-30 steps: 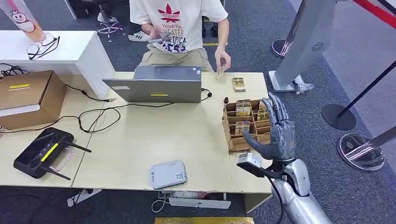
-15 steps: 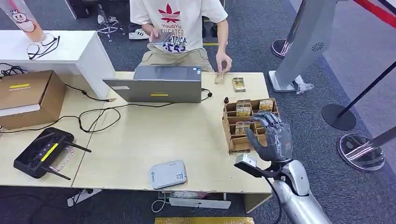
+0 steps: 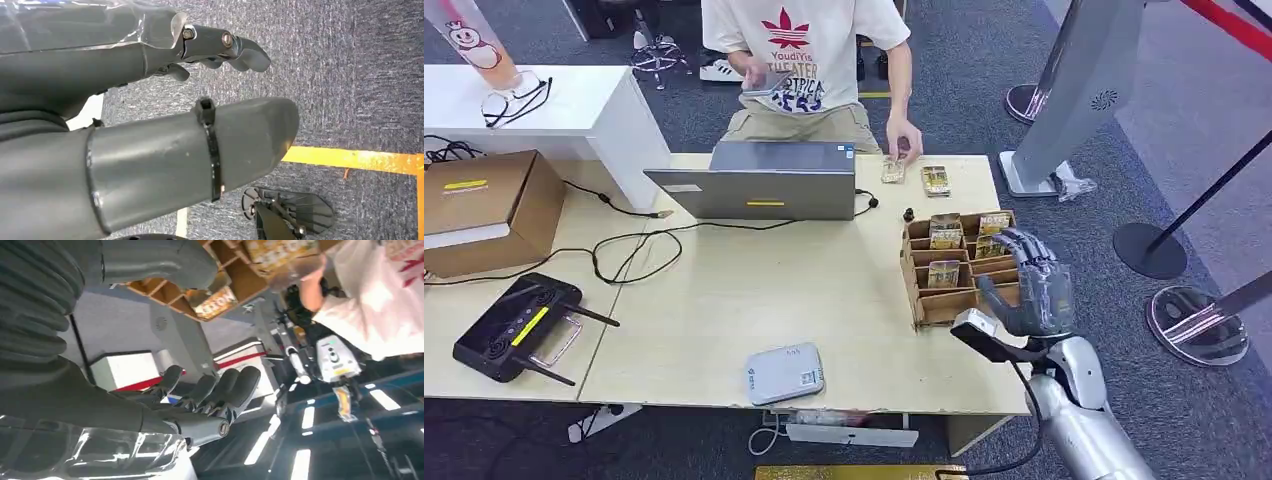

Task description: Pass the card to the sensor for recognition and then transmit it.

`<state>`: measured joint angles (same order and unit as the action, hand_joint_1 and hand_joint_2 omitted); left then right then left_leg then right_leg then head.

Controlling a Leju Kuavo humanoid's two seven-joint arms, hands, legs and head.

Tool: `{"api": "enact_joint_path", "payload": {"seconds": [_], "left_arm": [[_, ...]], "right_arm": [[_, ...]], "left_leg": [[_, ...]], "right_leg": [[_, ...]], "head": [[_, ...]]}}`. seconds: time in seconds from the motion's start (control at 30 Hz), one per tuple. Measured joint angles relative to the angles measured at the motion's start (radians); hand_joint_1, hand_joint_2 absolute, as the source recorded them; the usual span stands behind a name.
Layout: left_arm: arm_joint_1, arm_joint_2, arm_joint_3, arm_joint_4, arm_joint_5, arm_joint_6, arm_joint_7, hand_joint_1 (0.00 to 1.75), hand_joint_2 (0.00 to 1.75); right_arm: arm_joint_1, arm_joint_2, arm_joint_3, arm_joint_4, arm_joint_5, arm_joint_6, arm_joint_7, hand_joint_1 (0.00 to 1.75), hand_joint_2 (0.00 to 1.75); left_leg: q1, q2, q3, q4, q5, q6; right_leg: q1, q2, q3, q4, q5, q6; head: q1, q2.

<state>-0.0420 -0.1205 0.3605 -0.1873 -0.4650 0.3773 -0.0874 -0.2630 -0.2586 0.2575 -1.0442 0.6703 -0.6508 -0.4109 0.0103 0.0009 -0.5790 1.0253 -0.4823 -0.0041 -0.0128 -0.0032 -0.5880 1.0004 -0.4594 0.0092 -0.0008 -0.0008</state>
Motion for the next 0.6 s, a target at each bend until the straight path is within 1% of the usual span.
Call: {"api": "enact_joint_path", "payload": {"seconds": [0.1, 0.17, 0.2, 0.27, 0.37, 0.4, 0.43, 0.5, 0.57, 0.6], "left_arm": [[0.0, 0.0, 0.0, 0.0, -0.002, -0.001, 0.0, 0.0, 0.0], [0.0, 0.0, 0.0, 0.0, -0.002, -0.001, 0.0, 0.0, 0.0], [0.0, 0.0, 0.0, 0.0, -0.002, -0.001, -0.001, 0.0, 0.0], [0.0, 0.0, 0.0, 0.0, -0.002, -0.001, -0.003, 0.0, 0.0], [0.0, 0.0, 0.0, 0.0, -0.007, -0.002, -0.006, 0.0, 0.0], [0.0, 0.0, 0.0, 0.0, -0.008, -0.002, -0.006, 0.0, 0.0], [0.0, 0.0, 0.0, 0.0, -0.01, -0.002, -0.006, 0.0, 0.0], [0.001, 0.0, 0.0, 0.0, -0.013, -0.002, -0.003, 0.0, 0.0], [0.001, 0.002, 0.0, 0.0, -0.013, -0.002, 0.001, 0.0, 0.0], [0.001, 0.003, 0.0, 0.0, -0.013, -0.002, 0.001, 0.0, 0.0]], "right_arm": [[-0.004, -0.004, -0.02, 0.036, -0.003, -0.003, -0.003, 0.61, 1.75], [-0.007, -0.007, -0.027, 0.053, -0.006, -0.005, -0.003, 0.47, 1.75], [-0.007, -0.008, -0.031, 0.06, -0.006, -0.005, -0.003, 0.49, 1.75], [-0.008, -0.01, -0.038, 0.071, -0.008, -0.006, -0.002, 0.44, 1.75], [-0.006, -0.014, -0.05, 0.087, -0.01, -0.013, 0.004, 0.51, 1.75], [-0.004, -0.016, -0.055, 0.09, -0.01, -0.014, 0.005, 0.54, 1.75], [-0.001, -0.018, -0.063, 0.094, -0.01, -0.015, 0.005, 0.61, 1.75], [0.005, -0.022, -0.072, 0.1, -0.01, -0.016, 0.006, 0.66, 1.75], [0.009, -0.028, -0.082, 0.107, -0.01, -0.016, 0.006, 0.7, 1.75], [0.009, -0.03, -0.087, 0.11, -0.01, -0.016, 0.006, 0.66, 1.75]], "left_leg": [[0.0, 0.0, 0.0, 0.0, 0.0, 0.0], [0.0, 0.0, 0.0, 0.0, 0.0, 0.0], [0.0, 0.0, 0.0, 0.0, 0.0, 0.0], [0.0, 0.0, 0.0, 0.0, 0.0, 0.0], [0.0, 0.0, 0.0, 0.0, 0.0, 0.0], [0.0, 0.0, 0.0, 0.0, 0.0, 0.0], [0.0, 0.0, 0.0, 0.0, 0.0, 0.0], [0.0, 0.0, 0.0, 0.0, 0.0, 0.0], [0.0, 0.0, 0.0, 0.0, 0.0, 0.001], [0.0, 0.0, 0.0, 0.0, 0.0, 0.001]], "right_leg": [[0.0, 0.0, 0.0, 0.0, 0.0, 0.0], [0.0, 0.0, 0.0, 0.0, 0.0, 0.0], [0.0, 0.0, 0.0, 0.0, 0.0, 0.0], [0.0, 0.0, 0.0, 0.0, 0.0, 0.0], [0.0, 0.0, 0.0, 0.0, 0.0, 0.0], [0.0, 0.0, 0.0, 0.0, 0.0, 0.0], [0.0, 0.0, 0.0, 0.0, 0.0, 0.0], [0.0, 0.0, 0.0, 0.0, 0.0, 0.0], [0.0, 0.0, 0.0, 0.0, 0.0, 0.0], [0.0, 0.0, 0.0, 0.0, 0.0, 0.0]], "head": [[0.0, 0.0], [0.0, 0.0], [0.0, 0.0], [0.0, 0.0], [0.0, 0.0], [0.0, 0.0], [0.0, 0.0], [0.0, 0.0], [0.0, 0.0], [0.0, 0.0]]}}
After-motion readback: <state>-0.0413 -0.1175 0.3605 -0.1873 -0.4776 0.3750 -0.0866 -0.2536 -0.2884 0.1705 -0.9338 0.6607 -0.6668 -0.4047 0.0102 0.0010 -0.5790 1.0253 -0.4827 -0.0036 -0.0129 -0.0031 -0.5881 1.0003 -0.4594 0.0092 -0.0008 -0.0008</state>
